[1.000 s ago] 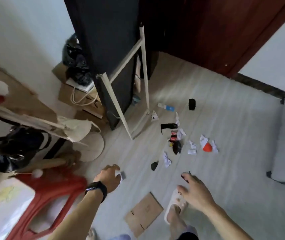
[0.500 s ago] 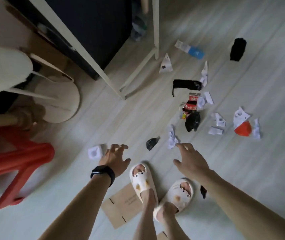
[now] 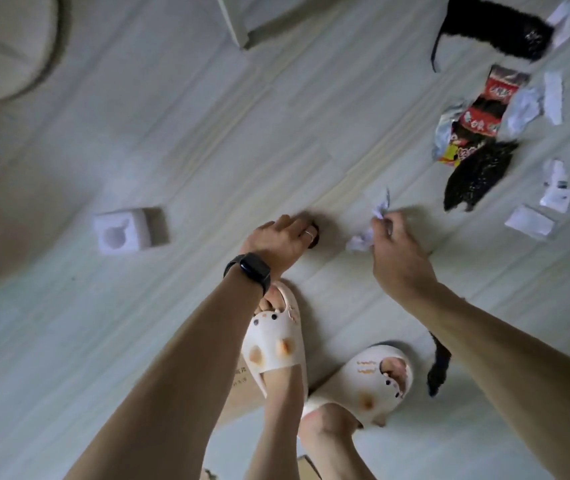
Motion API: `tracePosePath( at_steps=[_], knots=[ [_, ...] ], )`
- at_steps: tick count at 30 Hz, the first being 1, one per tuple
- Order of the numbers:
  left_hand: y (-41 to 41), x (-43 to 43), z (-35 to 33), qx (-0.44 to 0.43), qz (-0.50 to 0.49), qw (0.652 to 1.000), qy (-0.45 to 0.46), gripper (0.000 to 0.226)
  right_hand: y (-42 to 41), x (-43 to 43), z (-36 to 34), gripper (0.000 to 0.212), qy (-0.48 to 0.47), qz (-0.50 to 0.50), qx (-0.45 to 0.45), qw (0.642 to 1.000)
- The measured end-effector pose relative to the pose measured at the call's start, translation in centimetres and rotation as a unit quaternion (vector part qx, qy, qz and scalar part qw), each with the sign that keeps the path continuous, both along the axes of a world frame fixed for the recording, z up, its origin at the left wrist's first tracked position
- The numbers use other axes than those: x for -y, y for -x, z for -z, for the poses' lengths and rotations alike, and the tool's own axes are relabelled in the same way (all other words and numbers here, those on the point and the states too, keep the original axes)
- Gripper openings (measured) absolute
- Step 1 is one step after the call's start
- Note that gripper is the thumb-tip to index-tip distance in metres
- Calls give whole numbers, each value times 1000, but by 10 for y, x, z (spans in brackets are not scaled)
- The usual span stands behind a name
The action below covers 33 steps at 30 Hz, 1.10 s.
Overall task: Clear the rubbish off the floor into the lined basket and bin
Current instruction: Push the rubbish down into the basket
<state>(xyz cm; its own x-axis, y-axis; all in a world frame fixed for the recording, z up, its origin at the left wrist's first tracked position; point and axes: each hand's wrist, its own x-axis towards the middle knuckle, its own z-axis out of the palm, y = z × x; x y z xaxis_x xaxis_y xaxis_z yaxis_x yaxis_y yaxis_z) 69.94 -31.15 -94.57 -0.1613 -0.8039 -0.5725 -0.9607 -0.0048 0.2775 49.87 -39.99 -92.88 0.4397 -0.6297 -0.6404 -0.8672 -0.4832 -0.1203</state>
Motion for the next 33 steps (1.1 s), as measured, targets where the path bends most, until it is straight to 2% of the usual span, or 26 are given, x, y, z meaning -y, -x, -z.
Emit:
tracePosePath(
  at_steps=[2, 5, 8, 10, 13, 16, 18, 19, 20, 23, 25, 27, 28, 33],
  knots=[
    [-21, -9, 4, 18, -35, 999, -11, 37, -1, 9, -2, 38, -26, -30, -34, 999],
    [-56, -35, -13, 13, -215, 976, 15, 29, -22, 24, -14, 29, -84, -52, -74, 992],
    [-94, -72, -42, 44, -383, 920, 63, 22, -67, 20, -31, 24, -87, -58, -34, 994],
    [-123, -99, -54, 74, -474, 877, 38, 20, -108, 11, -35, 27, -76, -77, 7, 994],
    [-152, -122, -43, 42, -570, 820, -35, 21, -158, 2, -22, 32, -35, -119, 61, 990],
    [-163, -121, -26, -31, -625, 777, -63, 13, -192, -3, 6, 15, -26, -145, 103, 984],
    [-155, -123, -12, -35, -646, 762, -42, 15, -198, -10, 27, 11, -22, -149, 96, 984],
    [-155, -115, -10, -26, -642, 766, -31, 18, -198, -6, 30, 10, -16, -140, 97, 985],
    [-146, -126, -9, -30, -656, 754, -36, 18, -196, -16, 36, 11, -19, -154, 89, 984],
    [-129, -134, -23, -43, -644, 761, -58, 19, -184, -19, 24, 13, -77, -173, 37, 981],
    [-112, -151, -53, -45, -670, 740, -41, 19, -176, -24, -13, 11, -94, -182, 41, 978],
    [-92, -174, -94, -48, -713, 699, -27, 14, -169, -33, -69, 9, -97, -174, 76, 977],
    [-75, -192, -136, -56, -747, 663, -21, 11, -166, -42, -119, 7, -107, -185, 85, 973],
    [-11, -257, -227, -62, -793, 605, 35, 13, -147, -86, -242, 4, -144, -186, 123, 964]
  ],
)
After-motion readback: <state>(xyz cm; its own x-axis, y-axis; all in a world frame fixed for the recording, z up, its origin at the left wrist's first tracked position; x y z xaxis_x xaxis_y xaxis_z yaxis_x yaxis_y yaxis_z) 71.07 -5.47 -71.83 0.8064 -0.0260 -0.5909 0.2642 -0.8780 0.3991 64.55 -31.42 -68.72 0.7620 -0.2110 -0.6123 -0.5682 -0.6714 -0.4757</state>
